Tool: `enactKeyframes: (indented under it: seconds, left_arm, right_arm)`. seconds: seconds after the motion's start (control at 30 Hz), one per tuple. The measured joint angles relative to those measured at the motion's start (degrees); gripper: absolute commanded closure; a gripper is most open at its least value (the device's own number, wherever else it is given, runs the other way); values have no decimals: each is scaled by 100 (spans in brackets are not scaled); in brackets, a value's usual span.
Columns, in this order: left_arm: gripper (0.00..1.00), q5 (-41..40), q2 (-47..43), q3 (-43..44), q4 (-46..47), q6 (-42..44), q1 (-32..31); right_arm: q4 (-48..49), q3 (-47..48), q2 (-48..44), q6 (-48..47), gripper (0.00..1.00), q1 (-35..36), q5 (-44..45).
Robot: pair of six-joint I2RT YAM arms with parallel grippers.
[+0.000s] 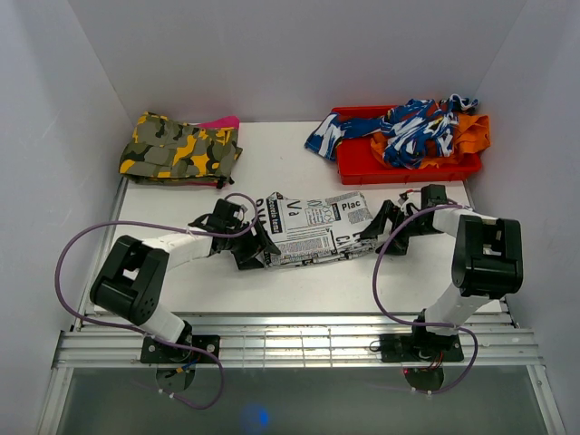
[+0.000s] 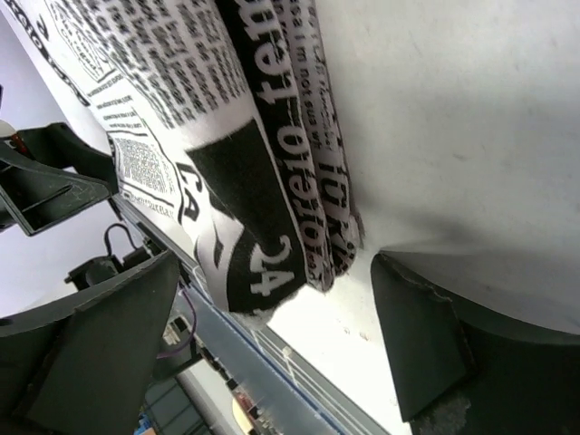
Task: Fold and stack the trousers
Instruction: Neatly place the folded trousers to the corner
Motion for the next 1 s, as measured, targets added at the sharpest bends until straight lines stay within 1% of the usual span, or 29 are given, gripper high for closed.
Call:
enactKeyframes:
  seconds: [0.07, 0.1, 0.13, 0.17, 0.2, 0.23, 0.3, 0.33, 0.37, 0.4, 0.43, 0.47, 0.6, 0.83, 1.0]
  left_arm:
    - [28, 35, 74, -2, 52, -39, 2]
    - [30, 74, 129, 2, 90, -52, 7]
    - [36, 111, 175, 7, 114, -59, 13]
    - [39, 140, 210, 9, 133, -68, 17]
    - [42, 140, 243, 11, 136, -63, 17]
    - [48, 144, 271, 13, 131, -50, 17]
    - [58, 111, 297, 15, 90, -4, 22]
    - [69, 92, 308, 15, 66, 33, 28]
    - [76, 74, 323, 20, 50, 52, 48]
    - [88, 66, 337, 26, 37, 111, 59]
    - [97, 74, 337, 55, -11, 177, 90]
    - [100, 66, 337, 105, -98, 249, 136]
    - [100, -133, 345, 422, -481, 793, 420]
    - [100, -953, 284, 1515, -1178, 2225, 562]
    - [100, -1434, -227, 1978, -1375, 3169, 575]
  right_arm:
    - [179, -9, 24, 57, 13, 74, 15]
    - [302, -15, 46, 96, 19, 125, 11]
    - [435, -31, 63, 129, 23, 177, 11]
    - [560, -50, 79, 153, 26, 227, 26]
    - [662, -74, 92, 170, 36, 262, 39]
    - [752, -103, 94, 160, 41, 282, 68]
    - [907, -188, 105, 153, 57, 321, 214]
    - [949, -229, 107, 142, 73, 341, 262]
    - [1010, -267, 107, 122, 83, 385, 295]
    - [1034, -278, 107, 155, 92, 455, 310]
    - [1051, -271, 103, 168, 92, 535, 350]
    - [1067, -256, 87, 170, 92, 627, 404]
    - [1019, -37, 61, 151, 92, 1099, 678]
    - [973, 831, -9, 105, 92, 2024, 1462]
    - [927, 1443, -57, 79, 92, 2474, 1827]
